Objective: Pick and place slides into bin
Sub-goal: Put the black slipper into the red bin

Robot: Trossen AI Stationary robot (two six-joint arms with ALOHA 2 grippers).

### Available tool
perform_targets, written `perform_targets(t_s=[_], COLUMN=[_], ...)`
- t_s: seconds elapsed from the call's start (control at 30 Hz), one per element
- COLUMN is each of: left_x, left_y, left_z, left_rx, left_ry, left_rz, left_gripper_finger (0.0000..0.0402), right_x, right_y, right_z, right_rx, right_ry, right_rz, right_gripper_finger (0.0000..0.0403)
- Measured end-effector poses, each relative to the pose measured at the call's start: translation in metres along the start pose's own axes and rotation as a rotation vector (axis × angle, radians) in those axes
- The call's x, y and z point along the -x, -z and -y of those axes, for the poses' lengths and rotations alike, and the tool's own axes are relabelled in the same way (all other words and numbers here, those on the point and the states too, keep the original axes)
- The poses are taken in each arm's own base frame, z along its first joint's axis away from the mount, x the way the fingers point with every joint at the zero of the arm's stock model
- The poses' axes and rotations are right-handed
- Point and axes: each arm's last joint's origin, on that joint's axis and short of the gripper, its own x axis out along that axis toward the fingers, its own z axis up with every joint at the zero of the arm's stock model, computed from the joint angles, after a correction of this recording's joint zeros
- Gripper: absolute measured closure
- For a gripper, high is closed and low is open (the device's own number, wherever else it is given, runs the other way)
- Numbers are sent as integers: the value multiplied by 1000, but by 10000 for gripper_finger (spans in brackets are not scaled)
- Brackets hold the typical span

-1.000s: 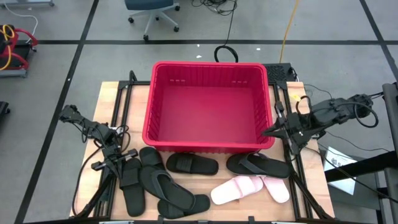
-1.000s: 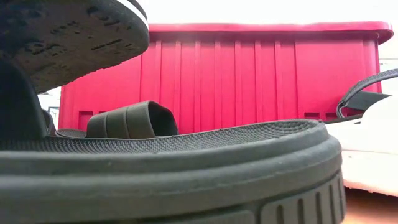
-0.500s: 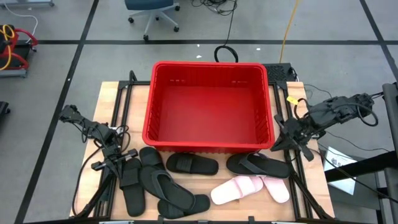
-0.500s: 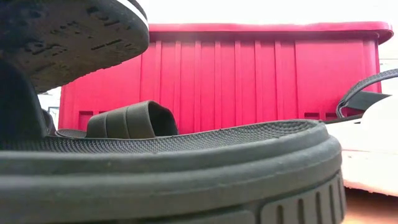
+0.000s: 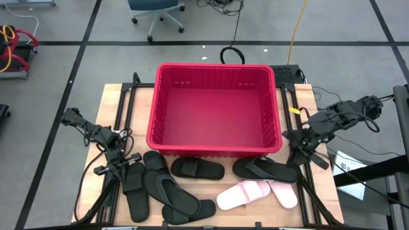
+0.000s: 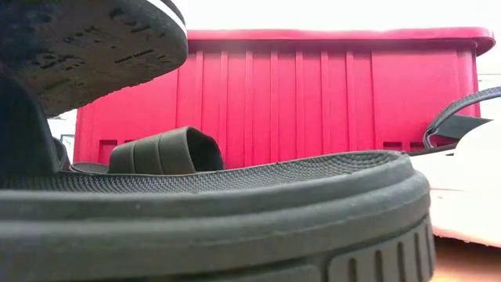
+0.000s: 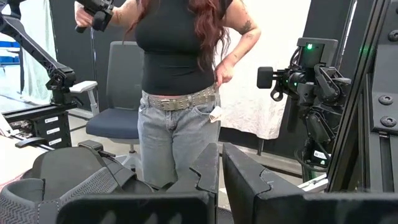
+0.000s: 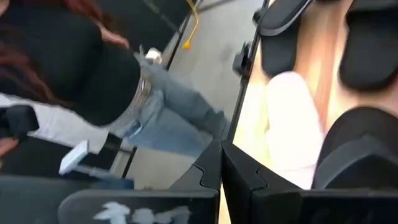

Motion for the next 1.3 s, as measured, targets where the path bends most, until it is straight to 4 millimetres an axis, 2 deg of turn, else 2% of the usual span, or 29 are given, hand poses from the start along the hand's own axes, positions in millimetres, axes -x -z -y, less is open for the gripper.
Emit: perform_targets(t_s=[0.37,1.13,1.3], left_x=[0,0,2], left_y=[0,0,-17], left_z=[0,0,0], left_rx=[0,-47,-96], left_ry=[0,-3,-58], left_rz=[0,1,144], left_gripper_finger=[378,378,378], right_x=[-17,-19,-19], right_y=[5,3,3], right_z=[2,4,4], right_rx=[-6,13,-8], right_ry=[33,102,103], right_rz=[-149,-114,-114], right_gripper_finger=[403,403,403])
